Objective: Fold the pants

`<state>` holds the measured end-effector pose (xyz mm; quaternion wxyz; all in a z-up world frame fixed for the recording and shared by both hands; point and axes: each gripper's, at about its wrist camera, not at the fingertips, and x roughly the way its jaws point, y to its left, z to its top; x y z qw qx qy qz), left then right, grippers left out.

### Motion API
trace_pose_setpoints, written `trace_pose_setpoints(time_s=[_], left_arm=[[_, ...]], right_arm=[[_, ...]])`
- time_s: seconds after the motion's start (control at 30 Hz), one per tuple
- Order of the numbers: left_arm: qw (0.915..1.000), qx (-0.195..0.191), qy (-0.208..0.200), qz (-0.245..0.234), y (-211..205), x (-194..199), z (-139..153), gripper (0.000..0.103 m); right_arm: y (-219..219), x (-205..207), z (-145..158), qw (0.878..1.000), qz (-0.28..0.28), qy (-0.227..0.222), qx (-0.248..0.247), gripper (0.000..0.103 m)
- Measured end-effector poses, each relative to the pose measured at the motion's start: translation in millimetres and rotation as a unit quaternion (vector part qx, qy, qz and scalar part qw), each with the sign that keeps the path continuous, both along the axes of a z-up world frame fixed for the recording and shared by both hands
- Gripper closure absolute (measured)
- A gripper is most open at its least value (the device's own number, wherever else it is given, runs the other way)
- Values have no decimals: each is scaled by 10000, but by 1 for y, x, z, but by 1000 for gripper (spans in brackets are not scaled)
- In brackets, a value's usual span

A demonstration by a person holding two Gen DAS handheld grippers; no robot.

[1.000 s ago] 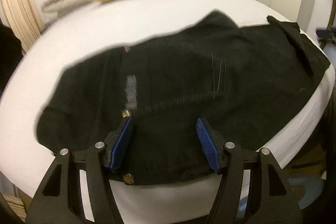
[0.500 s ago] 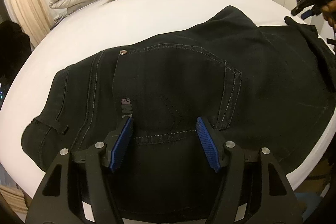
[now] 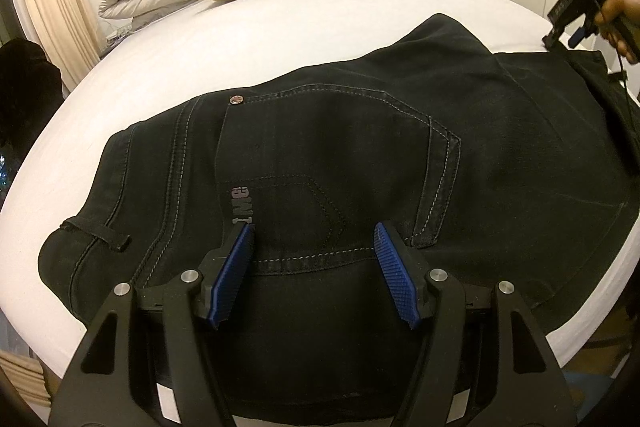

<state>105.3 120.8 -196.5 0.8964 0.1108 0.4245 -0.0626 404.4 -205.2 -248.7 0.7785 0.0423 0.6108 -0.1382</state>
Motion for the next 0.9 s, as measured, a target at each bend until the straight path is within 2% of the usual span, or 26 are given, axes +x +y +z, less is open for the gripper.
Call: trace_pose_setpoints(time_s=[0.23,0.53,0.57,0.6,0.67,0.77,0.9], left_arm=[[10000,-9,-34,30,1,-2,-1,41],[10000,-29,-78,52,2,-4,-2,41],[10000,-28,-79,52,2,-4,-1,41],[9999,-27,-83,52,2,-4,-2,41],[9999,-37,-94,58,2,-5,-1,41],[9999,-40,-106,65,3,-5,-1,41],[9999,-33,-103,74,3,-5,-1,41]], right_arm=[[23,0,24,9982,124,126,-576,40],[46,9,-4,9944,286,731,-707,40],[49,9,-5,9942,315,751,-697,47],[52,8,-5,9945,384,759,-617,58],[51,5,0,9952,465,761,-394,74],[71,-5,7,9950,595,672,-446,100],[72,-17,20,9979,473,412,-175,100]])
